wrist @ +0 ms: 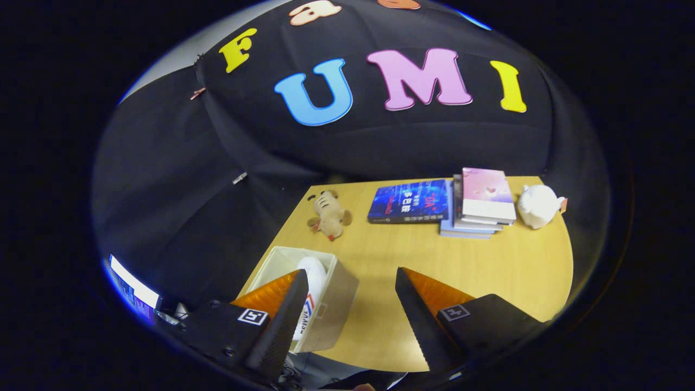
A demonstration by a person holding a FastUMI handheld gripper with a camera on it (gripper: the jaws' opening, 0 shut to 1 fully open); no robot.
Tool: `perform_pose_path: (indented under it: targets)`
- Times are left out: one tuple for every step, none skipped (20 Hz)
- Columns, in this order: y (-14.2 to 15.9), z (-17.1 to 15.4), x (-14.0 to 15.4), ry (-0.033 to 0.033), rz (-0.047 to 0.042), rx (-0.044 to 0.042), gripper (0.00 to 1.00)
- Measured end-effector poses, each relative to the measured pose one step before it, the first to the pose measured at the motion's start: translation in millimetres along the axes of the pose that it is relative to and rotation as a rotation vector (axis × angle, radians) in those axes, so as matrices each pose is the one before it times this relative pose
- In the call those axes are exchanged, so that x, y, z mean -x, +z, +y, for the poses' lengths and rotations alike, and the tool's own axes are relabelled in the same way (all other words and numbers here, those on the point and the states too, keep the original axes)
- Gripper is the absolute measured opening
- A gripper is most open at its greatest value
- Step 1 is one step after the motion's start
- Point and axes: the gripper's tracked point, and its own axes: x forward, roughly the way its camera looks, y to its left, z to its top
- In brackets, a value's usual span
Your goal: Open the storage box then place both shoes into the box .Put the left shoe in first, then the right shoe, with the right side of both shoes facing outward in a uniform manner.
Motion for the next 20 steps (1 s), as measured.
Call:
perform_pose_path:
  targets:
    - [7.67, -12.47, 8.13, -0.02124, -0.02889, -0.00128, 0.98]
    - [6.55, -11.68, 7.28, -0.02033, -0.02573, -0.00364, 0.98]
    - [7.47, -14.66, 5.92, -0.02333, -0.02591, -0.00105, 0.98]
    - [6.85, -12.88, 7.13, -0.02494, -0.02548, 0.00608, 0.98]
    - [13.83, -12.95, 2.66, -0.02662, -0.02860, 0.01066, 0.98]
    - [5.67, -11.94, 5.62, -0.03070, -0.03296, 0.01985, 0.98]
    - [5.48, -12.22, 5.91, -0.03194, -0.03443, 0.02276, 0.98]
    - [5.01, -10.35, 6.31, -0.02588, -0.03009, 0.01772, 0.98]
    - [4.90, -9.37, 5.99, -0.02306, -0.02756, 0.01044, 0.98]
    - [6.83, -7.35, 5.77, -0.01971, -0.03016, 0.00552, 0.98]
    - [6.83, -6.30, 5.01, -0.01661, -0.03104, 0.00411, 0.98]
    - [7.01, -6.28, 3.82, -0.01447, -0.02857, 0.00452, 0.98]
    - [5.95, -5.08, 3.12, -0.01394, -0.02447, 0.00238, 0.98]
    - [6.10, -4.59, 2.84, -0.01106, -0.02393, 0.00554, 0.98]
    - [4.24, -3.78, 2.61, -0.01208, -0.02089, 0.00422, 0.98]
    - [5.39, -3.36, 1.48, -0.01039, -0.01867, 0.00611, 0.98]
    - [5.64, -3.15, 2.96, -0.01000, -0.02199, 0.00216, 0.98]
    - [5.07, -1.40, 1.43, -0.00588, -0.01741, -0.00475, 0.98]
    - [4.93, -1.06, 2.42, -0.00545, -0.01708, -0.00746, 0.98]
    - [2.41, -0.92, -0.01, -0.00342, -0.01086, -0.00642, 0.98]
